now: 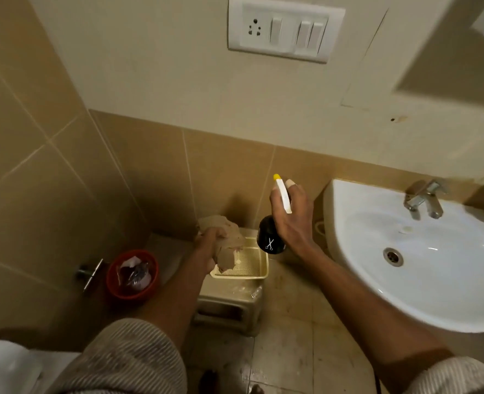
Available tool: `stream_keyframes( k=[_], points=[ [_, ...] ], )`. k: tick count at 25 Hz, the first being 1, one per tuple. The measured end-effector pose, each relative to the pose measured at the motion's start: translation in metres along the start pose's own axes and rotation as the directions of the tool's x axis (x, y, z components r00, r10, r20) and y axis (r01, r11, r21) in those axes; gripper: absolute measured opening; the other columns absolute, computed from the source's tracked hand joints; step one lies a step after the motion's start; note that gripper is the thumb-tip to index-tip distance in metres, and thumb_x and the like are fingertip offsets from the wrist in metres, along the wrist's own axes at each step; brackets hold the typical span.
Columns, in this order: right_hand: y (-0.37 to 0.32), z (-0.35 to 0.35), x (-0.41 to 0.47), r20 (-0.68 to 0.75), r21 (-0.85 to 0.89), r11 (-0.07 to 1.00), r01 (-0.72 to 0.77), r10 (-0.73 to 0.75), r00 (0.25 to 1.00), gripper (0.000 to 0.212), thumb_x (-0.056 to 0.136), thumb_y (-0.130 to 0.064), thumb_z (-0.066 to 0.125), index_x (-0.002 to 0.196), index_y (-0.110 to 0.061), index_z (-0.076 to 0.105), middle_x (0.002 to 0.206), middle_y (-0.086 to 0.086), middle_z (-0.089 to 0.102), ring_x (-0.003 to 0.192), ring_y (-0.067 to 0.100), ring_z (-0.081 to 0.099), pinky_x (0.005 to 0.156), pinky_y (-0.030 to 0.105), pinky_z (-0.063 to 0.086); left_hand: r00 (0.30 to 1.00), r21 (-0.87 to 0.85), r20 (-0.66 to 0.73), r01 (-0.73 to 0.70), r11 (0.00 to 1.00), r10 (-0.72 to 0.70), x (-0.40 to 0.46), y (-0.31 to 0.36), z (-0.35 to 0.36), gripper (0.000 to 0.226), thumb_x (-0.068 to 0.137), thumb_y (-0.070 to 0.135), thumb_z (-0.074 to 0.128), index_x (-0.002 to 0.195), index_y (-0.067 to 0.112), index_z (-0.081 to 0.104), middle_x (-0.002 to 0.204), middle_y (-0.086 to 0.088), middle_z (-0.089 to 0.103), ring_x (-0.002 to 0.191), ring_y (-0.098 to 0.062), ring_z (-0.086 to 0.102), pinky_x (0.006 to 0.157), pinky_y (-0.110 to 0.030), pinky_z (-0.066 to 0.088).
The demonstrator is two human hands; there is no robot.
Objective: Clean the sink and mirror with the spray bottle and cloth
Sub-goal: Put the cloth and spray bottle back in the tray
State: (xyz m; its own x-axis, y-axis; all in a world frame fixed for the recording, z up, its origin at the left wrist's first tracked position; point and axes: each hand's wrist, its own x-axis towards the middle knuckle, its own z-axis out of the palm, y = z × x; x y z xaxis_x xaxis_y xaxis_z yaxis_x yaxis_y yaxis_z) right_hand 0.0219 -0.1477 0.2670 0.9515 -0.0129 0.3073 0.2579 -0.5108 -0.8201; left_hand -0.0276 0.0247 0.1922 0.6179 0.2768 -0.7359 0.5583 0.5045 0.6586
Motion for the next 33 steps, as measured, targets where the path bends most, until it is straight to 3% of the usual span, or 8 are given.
stream_keyframes(
  k=[3, 7, 12, 18, 21, 25, 29, 33],
  points=[
    [0.045, 0.031, -0.009, -0.042, -0.014, 0.999, -0.035, 0.034, 0.999, 0.021, 0.103, -0.026, 0.064, 0.092, -0.008, 0.067, 0.084, 0.007, 0.062, 0.073, 0.016, 0.056, 0.067, 0.029, 0.045, 0.999, -0.022, -0.036, 0.035, 0.999, -0.036, 0.049, -0.023, -0.004, 0.053, 0.061, 0.017, 0.066, 0.112, 0.002, 0.063, 0.106, -0.025, 0.068, 0.083, -0.038, 0.066, 0.066, -0.04, 0.053],
    [0.093, 0.07, -0.019, -0.108, -0.005, 0.991, -0.134, 0.132, 0.985, 0.022, 0.101, -0.028, 0.068, 0.102, -0.006, 0.074, 0.088, 0.008, 0.066, 0.079, 0.023, 0.064, 0.071, 0.043, 0.055, 0.995, 0.004, -0.05, 0.088, 0.996, -0.088, 0.097, -0.047, -0.008, 0.058, 0.062, 0.026, 0.063, 0.115, 0.001, 0.061, 0.104, -0.027, 0.065, 0.065, -0.033, 0.062, 0.051, -0.034, 0.05],
    [0.138, 0.105, -0.027, -0.054, -0.027, 0.981, -0.193, 0.192, 0.98, 0.023, 0.099, -0.019, 0.069, 0.12, -0.012, 0.076, 0.097, -0.001, 0.065, 0.093, 0.023, 0.066, 0.078, 0.037, 0.056, 0.986, 0.011, -0.095, 0.136, 0.991, -0.134, 0.144, -0.073, -0.011, 0.043, 0.061, 0.016, 0.059, 0.103, 0.011, 0.063, 0.117, -0.022, 0.063, 0.103, -0.045, 0.062, 0.091, -0.064, 0.05],
    [0.187, 0.128, -0.034, 0.006, -0.094, 0.969, -0.23, 0.232, 0.973, 0.026, 0.097, -0.018, 0.071, 0.122, -0.008, 0.073, 0.1, 0.006, 0.067, 0.089, 0.025, 0.067, 0.074, 0.045, 0.06, 0.985, 0.039, -0.113, 0.135, 0.99, -0.13, 0.188, -0.091, 0.005, 0.031, 0.049, 0.011, 0.053, 0.079, 0.013, 0.064, 0.11, -0.016, 0.066, 0.107, -0.04, 0.058, 0.097, -0.057, 0.049],
    [0.208, 0.136, -0.037, 0.008, -0.112, 0.962, -0.249, 0.252, 0.968, 0.024, 0.097, -0.017, 0.071, 0.119, -0.006, 0.073, 0.1, 0.009, 0.068, 0.09, 0.026, 0.067, 0.075, 0.05, 0.061, 0.98, 0.1, -0.148, 0.146, 0.984, -0.13, 0.201, -0.093, 0.012, 0.015, 0.065, 0.001, 0.052, 0.07, 0.013, 0.06, 0.088, -0.011, 0.062, 0.086, -0.031, 0.056, 0.077, -0.039, 0.048],
    [0.225, 0.148, -0.043, 0.005, -0.13, 0.943, -0.306, 0.309, 0.951, 0.027, 0.095, -0.023, 0.07, 0.117, -0.008, 0.073, 0.101, 0.008, 0.07, 0.089, 0.026, 0.069, 0.074, 0.051, 0.062, 0.956, 0.109, -0.243, 0.197, 0.974, -0.166, 0.228, -0.11, 0.016, 0.029, 0.092, 0.005, 0.045, 0.064, 0.008, 0.052, 0.065, -0.008, 0.05, 0.058, -0.023, 0.045, 0.055, -0.027, 0.035],
    [0.235, 0.156, -0.046, 0.027, -0.149, 0.935, -0.322, 0.329, 0.944, 0.035, 0.093, -0.034, 0.064, 0.116, -0.008, 0.072, 0.098, 0.007, 0.069, 0.087, 0.023, 0.068, 0.07, 0.049, 0.061, 0.948, 0.15, -0.259, 0.23, 0.962, -0.186, 0.245, -0.125, 0.018, 0.023, 0.096, 0.007, 0.041, 0.101, 0.002, 0.063, 0.072, -0.009, 0.055, 0.061, -0.025, 0.05, 0.059, -0.032, 0.043],
    [0.243, 0.162, -0.049, 0.05, -0.176, 0.923, -0.341, 0.354, 0.934, 0.032, 0.092, -0.03, 0.068, 0.114, -0.008, 0.072, 0.099, 0.008, 0.07, 0.087, 0.025, 0.068, 0.071, 0.049, 0.061, 0.958, 0.305, -0.255, 0.206, 0.93, -0.128, 0.251, -0.13, 0.023, 0.041, 0.102, 0.023, 0.037, 0.139, 0.012, 0.051, 0.128, -0.016, 0.061, 0.11, -0.04, 0.059, 0.097, -0.051, 0.051]
  ],
)
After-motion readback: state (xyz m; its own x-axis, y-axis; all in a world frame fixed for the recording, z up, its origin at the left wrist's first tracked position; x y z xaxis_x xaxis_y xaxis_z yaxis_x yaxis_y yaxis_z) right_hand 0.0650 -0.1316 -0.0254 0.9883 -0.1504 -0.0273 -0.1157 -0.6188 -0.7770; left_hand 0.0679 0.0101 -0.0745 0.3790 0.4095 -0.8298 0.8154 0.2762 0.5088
